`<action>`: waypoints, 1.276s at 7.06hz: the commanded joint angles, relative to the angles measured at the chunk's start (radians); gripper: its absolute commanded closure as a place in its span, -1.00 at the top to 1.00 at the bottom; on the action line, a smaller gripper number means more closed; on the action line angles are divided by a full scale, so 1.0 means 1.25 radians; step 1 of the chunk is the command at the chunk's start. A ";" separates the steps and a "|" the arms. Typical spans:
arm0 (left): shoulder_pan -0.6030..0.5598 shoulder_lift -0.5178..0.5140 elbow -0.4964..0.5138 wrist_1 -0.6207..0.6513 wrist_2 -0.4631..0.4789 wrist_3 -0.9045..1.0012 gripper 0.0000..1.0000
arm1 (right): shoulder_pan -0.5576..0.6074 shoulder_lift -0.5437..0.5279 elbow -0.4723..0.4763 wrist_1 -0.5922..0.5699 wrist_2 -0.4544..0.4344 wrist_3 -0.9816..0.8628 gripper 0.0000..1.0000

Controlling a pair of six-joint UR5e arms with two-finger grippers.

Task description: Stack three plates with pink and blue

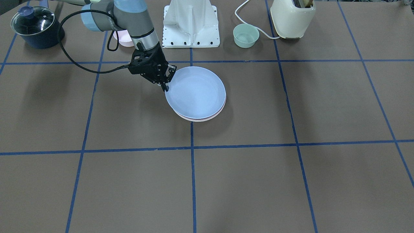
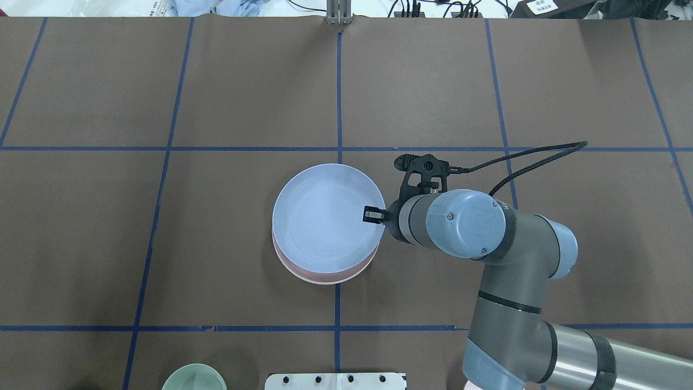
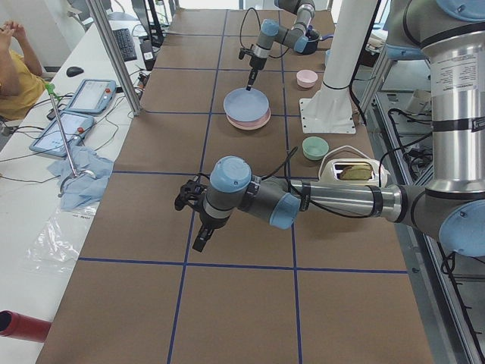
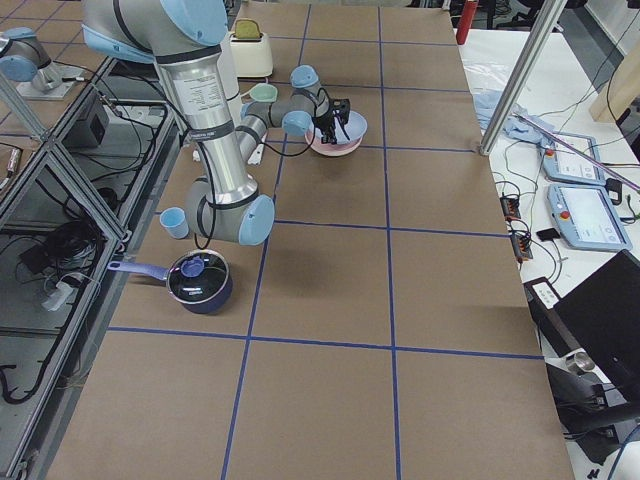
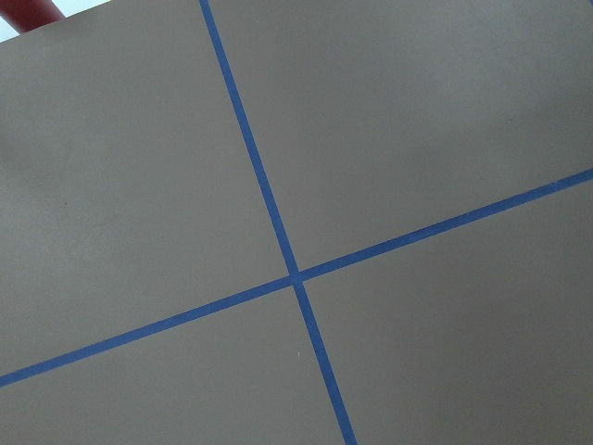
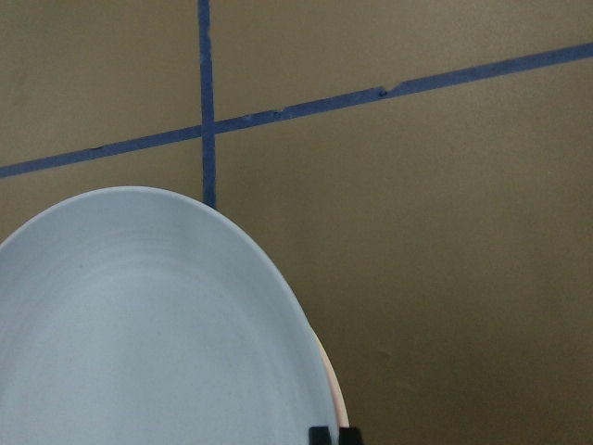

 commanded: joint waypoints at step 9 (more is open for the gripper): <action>0.035 0.050 0.045 0.090 0.007 0.080 1.00 | 0.543 -0.073 -0.033 -0.227 0.441 -0.662 1.00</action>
